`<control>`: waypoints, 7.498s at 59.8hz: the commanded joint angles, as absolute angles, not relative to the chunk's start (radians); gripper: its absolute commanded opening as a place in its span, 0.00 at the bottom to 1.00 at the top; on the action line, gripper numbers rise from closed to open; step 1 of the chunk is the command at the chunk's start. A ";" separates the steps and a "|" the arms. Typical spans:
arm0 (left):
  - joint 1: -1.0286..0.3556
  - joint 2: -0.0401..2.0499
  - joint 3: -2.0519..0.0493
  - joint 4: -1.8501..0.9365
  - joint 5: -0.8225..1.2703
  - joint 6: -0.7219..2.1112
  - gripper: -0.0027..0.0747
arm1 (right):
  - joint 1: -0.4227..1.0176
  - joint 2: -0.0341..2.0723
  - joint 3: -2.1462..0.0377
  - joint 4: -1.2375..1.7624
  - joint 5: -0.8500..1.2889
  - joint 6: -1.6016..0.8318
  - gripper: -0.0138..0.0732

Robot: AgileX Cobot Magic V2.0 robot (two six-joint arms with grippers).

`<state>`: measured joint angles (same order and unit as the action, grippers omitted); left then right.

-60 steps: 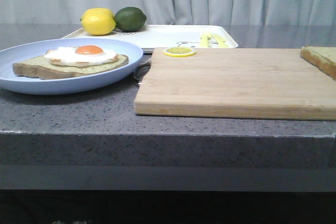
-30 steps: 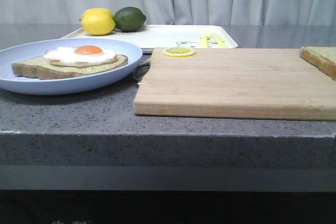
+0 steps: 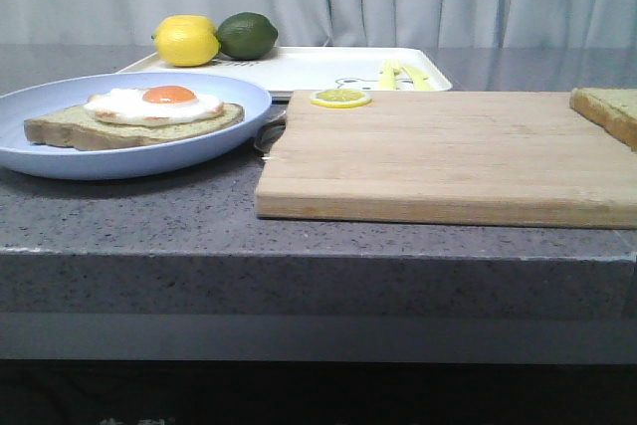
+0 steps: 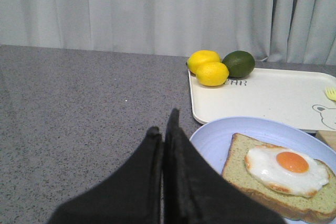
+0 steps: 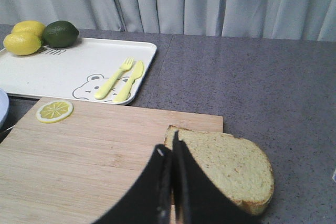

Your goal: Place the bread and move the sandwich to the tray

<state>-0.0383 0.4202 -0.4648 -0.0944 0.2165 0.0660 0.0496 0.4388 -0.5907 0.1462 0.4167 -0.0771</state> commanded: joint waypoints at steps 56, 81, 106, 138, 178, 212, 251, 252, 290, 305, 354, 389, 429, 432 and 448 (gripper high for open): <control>-0.043 0.432 -0.503 -0.097 0.124 0.059 0.67 | -0.130 1.271 -1.275 0.160 0.942 -0.061 0.89; -0.043 0.432 -0.503 -0.097 0.124 0.059 0.67 | -0.418 1.567 -1.386 0.449 1.105 -0.284 0.89; -0.043 0.432 -0.503 -0.097 0.124 0.059 0.67 | -0.413 1.724 -1.444 0.539 1.171 -0.403 0.89; -0.043 0.432 -0.503 -0.097 0.124 0.059 0.67 | -0.414 1.732 -1.444 0.565 1.232 -0.405 0.15; -0.043 0.432 -0.503 -0.097 0.124 0.059 0.67 | -0.366 1.549 -1.608 1.057 1.328 -0.298 0.09; -0.043 0.432 -0.503 -0.097 0.124 0.059 0.67 | 0.393 1.647 -1.528 1.282 0.766 -0.280 0.09; -0.043 0.432 -0.503 -0.097 0.124 0.059 0.67 | 0.493 1.772 -1.340 1.484 0.473 -0.280 0.09; -0.043 0.432 -0.503 -0.097 0.124 0.059 0.67 | 0.493 1.772 -1.340 1.484 0.474 -0.280 0.09; -0.043 0.432 -0.503 -0.097 0.124 0.059 0.67 | 0.513 1.811 -1.340 1.494 0.504 -0.280 0.39; -0.043 0.432 -0.503 -0.097 0.124 0.059 0.67 | 0.511 1.801 -1.340 1.493 0.544 -0.280 0.67; -0.043 0.432 -0.503 -0.097 0.124 0.059 0.67 | 0.099 1.092 -1.051 0.538 0.645 -0.300 0.38; -0.043 0.432 -0.503 -0.097 0.124 0.059 0.67 | -0.015 0.380 -0.515 0.392 0.331 -0.387 0.07; -0.043 0.982 -0.896 -0.112 0.460 0.068 0.67 | -0.015 0.125 -0.316 0.389 0.235 -0.387 0.07; -0.043 1.054 -0.942 -0.112 0.478 0.071 0.67 | -0.015 0.125 -0.316 0.389 0.235 -0.387 0.07; -0.043 1.329 -1.081 -0.142 0.497 0.154 0.67 | -0.015 0.125 -0.316 0.389 0.236 -0.387 0.07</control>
